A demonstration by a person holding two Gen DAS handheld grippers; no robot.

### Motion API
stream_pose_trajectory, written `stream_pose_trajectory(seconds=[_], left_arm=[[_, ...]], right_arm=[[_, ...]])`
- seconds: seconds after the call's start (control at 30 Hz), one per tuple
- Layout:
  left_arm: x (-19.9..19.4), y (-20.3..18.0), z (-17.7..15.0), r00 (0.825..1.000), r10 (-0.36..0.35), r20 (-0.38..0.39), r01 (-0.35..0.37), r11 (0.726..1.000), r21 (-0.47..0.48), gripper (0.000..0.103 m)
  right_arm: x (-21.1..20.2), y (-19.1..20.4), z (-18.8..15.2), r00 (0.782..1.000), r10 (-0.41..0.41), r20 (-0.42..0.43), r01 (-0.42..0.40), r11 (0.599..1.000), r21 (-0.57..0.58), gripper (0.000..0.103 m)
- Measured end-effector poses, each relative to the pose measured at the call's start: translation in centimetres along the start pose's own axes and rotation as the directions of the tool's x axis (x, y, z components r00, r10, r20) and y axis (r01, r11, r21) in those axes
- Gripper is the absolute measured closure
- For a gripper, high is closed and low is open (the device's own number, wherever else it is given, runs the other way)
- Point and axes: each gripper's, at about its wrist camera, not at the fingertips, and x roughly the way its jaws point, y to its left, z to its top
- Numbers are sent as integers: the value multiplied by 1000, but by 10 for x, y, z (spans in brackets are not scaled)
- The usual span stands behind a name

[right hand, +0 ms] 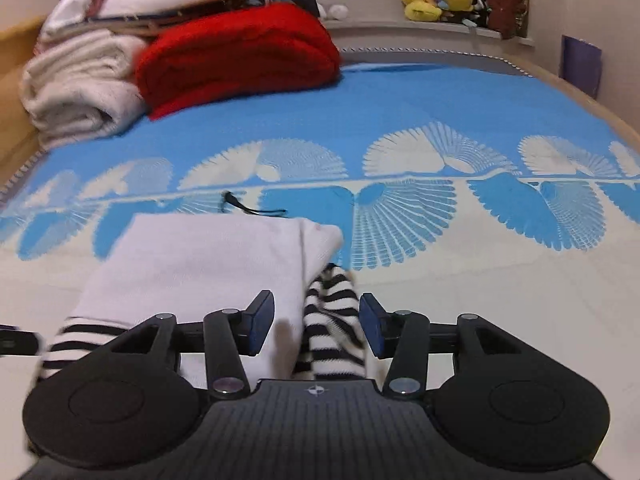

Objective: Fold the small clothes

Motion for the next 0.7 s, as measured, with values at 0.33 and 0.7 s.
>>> stream_pose_trajectory(seconds=[0.33,0.7], left_arm=[[2,-17,-6,1000,-11,-9,12,999,31,64],[0,5,-3,997,-73,-3,73,997,-21,64]], right_arm=[[28,6,-40,949,13,-316,-67,985,-160,61],[-18,-33,-19,975,137,-177,-134,991,29,103]])
